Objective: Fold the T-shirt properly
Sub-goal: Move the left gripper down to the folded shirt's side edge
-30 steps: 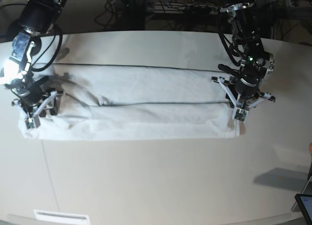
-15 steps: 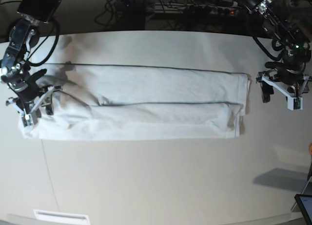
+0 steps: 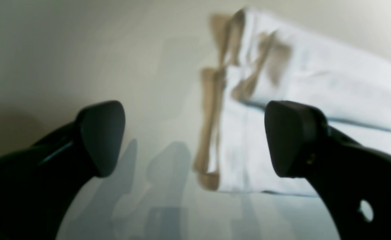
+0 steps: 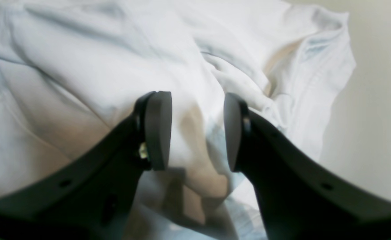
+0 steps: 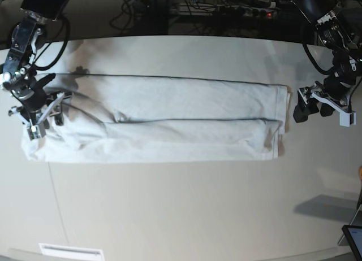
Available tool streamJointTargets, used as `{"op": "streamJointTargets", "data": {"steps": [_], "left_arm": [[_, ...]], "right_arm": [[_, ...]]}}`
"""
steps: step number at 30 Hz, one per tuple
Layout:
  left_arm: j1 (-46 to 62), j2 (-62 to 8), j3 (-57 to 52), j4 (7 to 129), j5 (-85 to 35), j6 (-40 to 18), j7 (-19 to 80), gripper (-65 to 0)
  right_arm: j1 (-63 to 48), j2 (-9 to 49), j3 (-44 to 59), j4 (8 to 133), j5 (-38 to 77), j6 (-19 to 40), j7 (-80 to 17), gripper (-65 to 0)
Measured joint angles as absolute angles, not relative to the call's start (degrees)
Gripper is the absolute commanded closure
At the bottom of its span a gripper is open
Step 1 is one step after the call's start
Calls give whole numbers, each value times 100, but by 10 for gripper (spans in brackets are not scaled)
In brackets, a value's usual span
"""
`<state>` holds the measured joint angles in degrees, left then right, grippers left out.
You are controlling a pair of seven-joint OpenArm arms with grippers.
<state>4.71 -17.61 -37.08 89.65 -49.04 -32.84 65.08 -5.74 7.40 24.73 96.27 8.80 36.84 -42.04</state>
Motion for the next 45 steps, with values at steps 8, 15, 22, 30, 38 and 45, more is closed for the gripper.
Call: {"op": "streamJointTargets", "data": {"steps": [8, 15, 22, 30, 38, 45], "left_arm": [[23, -1787, -3638, 8095, -4952, -3282, 6506, -650], [-89, -1874, -2652, 7662, -4919, -3245, 6353, -650], [-338, -1857, -2449, 7231, -5078, -3306, 6130, -650], [-620, -1870, -1935, 7022, -5083, -3304, 6031, -650], [-711, -1599, -1669, 7028, -5131, -3310, 5966, -578], [-642, -1570, -1662, 6993, -5050, -3301, 6104, -178]], "right_arm": [[-574, 740, 2462, 9627, 882, 3686, -4204, -244], [-576, 742, 2458, 9629, 880, 3684, -4206, -244], [-576, 742, 2451, 9627, 882, 3684, -4206, -244], [-569, 738, 2451, 9627, 884, 3686, -4206, -244], [-569, 742, 2451, 9627, 882, 3686, -4206, -244], [-574, 757, 2451, 9627, 882, 3686, -4206, -244]]}}
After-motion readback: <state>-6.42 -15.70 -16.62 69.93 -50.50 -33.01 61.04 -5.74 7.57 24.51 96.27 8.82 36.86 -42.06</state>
